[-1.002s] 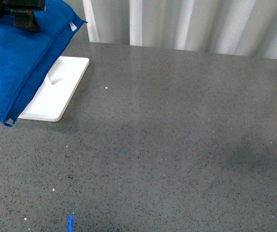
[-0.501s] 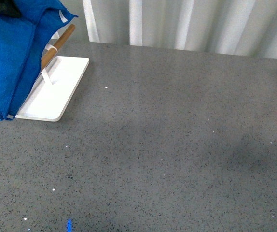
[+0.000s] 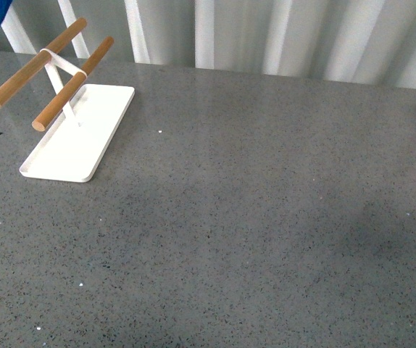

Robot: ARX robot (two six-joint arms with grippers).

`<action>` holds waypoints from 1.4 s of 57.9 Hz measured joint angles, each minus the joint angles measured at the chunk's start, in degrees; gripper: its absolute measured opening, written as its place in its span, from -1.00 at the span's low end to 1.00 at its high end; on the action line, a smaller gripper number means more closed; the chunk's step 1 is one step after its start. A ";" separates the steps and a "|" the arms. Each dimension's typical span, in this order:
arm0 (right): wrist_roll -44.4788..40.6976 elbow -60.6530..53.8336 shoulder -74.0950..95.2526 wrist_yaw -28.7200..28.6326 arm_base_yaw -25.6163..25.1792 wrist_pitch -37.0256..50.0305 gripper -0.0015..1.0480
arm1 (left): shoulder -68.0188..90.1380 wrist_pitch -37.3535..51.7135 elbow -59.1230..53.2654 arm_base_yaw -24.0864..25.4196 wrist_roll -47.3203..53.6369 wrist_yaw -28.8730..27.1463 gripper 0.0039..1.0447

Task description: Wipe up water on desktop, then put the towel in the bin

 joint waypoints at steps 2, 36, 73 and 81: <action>0.02 0.00 0.00 0.00 0.00 0.00 0.86 | -2.75 2.49 -2.38 -1.29 -2.60 1.42 -0.92; 0.04 0.07 0.74 -5.49 -1.46 0.42 0.86 | -3.43 35.08 -28.76 -22.88 -26.25 -0.39 -0.92; -0.55 12.76 67.19 -34.10 3.50 56.08 0.86 | -2.91 35.04 -26.93 -24.44 -32.22 -2.95 -0.92; 1.18 14.88 75.73 -34.27 8.09 60.24 0.86 | -3.10 34.14 -25.70 -25.24 -34.14 -3.37 -0.92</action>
